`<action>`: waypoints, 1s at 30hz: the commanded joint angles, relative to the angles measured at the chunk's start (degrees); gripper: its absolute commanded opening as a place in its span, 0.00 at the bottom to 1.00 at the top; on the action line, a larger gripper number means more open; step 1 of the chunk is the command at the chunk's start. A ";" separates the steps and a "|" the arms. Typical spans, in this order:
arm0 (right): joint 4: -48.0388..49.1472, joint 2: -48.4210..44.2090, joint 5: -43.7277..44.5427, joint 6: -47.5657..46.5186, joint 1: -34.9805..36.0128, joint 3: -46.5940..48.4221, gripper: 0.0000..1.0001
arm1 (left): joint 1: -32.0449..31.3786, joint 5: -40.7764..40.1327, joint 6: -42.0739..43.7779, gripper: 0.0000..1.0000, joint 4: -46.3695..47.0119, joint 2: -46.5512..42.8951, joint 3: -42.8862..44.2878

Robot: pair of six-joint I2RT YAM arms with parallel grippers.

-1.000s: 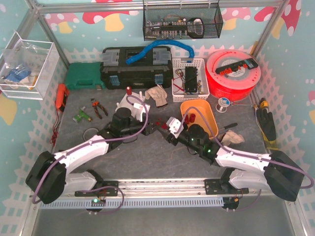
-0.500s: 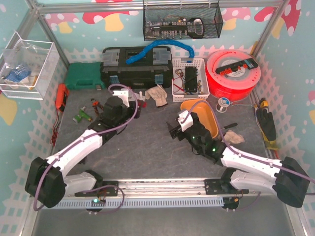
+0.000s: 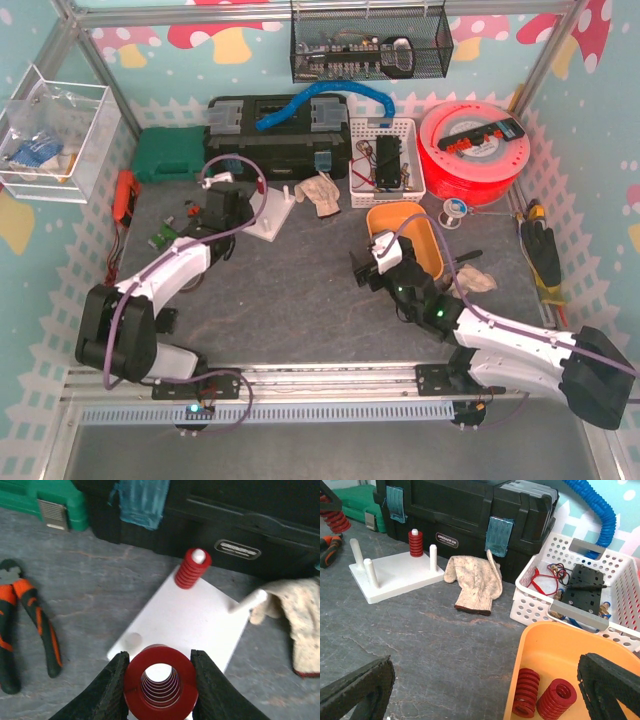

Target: Install the large spring

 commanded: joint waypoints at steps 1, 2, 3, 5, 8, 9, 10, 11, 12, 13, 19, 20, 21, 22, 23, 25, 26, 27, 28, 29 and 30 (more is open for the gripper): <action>2.00 1.07 0.55 0.69 -0.15 0.25 0.99 | 2.47 -2.46 1.91 0.00 -0.65 2.23 3.97; 1.86 1.21 0.31 0.63 -0.15 0.50 0.99 | 2.84 -2.79 2.15 0.00 -0.94 3.13 4.60; 1.84 1.24 -0.03 0.61 -0.17 0.61 0.99 | 3.06 -3.73 2.29 0.00 -1.24 4.03 5.24; 1.98 1.25 -0.36 0.56 -0.22 0.57 0.99 | 3.52 -4.47 2.55 0.01 -1.43 5.60 6.36; 2.00 1.25 -0.47 0.26 -0.17 0.53 0.99 | 3.86 -3.59 2.45 0.01 -1.36 7.32 7.61; 1.97 1.21 -0.50 0.18 -0.20 0.54 0.99 | 3.91 -3.30 2.47 0.01 -1.35 7.83 7.81; 1.98 1.27 -0.62 0.05 -0.17 0.51 0.99 | 3.91 -3.15 2.43 0.02 -1.36 8.38 7.97; 1.98 1.33 -0.61 -0.07 -0.15 0.53 0.99 | 3.89 -3.04 2.38 0.02 -1.33 8.92 8.05; 1.93 1.33 -0.56 -0.16 -0.20 0.52 0.99 | 3.97 -3.03 2.35 0.02 -1.34 9.34 8.20; 1.98 1.33 -0.50 -0.23 -0.16 0.52 0.99 | 4.00 -3.07 2.40 0.03 -1.41 9.79 8.35; 2.23 2.15 -0.79 -0.54 -0.18 0.67 0.99 | 4.09 -1.91 2.34 0.03 -1.52 10.63 8.31; 2.19 2.28 -0.77 -0.49 -0.16 0.71 0.98 | 4.07 -1.82 2.40 0.04 -1.51 10.81 8.31; 2.10 2.38 -0.63 -0.58 -0.16 0.74 0.98 | 4.07 -2.15 2.71 0.04 -1.51 11.91 8.45; 2.01 2.24 -0.62 -0.59 -0.15 0.79 0.99 | 4.09 -2.42 2.80 0.05 -1.49 12.46 8.60; 1.90 2.15 -0.54 -0.58 -0.15 0.78 0.99 | 4.09 -2.63 2.93 0.06 -1.51 13.14 8.85; 2.08 1.88 -0.53 -0.70 -0.15 0.56 0.99 | 4.09 -2.28 3.48 0.07 -1.53 14.29 9.62; 2.20 1.86 -0.56 -0.71 -0.15 0.50 0.99 | 4.09 -2.10 3.58 0.08 -1.64 14.79 9.89; 2.27 1.93 -0.67 -0.67 -0.15 0.49 0.99 | 4.05 -2.07 3.45 0.08 -1.56 15.05 10.05; 2.29 2.13 -0.88 -0.71 -0.15 0.48 0.99 | 4.07 -1.92 3.31 0.09 -1.47 15.45 10.17; 2.42 2.39 -1.02 -0.65 -0.16 0.59 0.99 | 4.09 -1.81 3.18 0.09 -1.44 15.93 10.32; 2.45 2.71 -1.20 -0.59 -0.15 0.69 0.98 | 4.09 -1.83 3.08 0.10 -1.50 16.42 10.44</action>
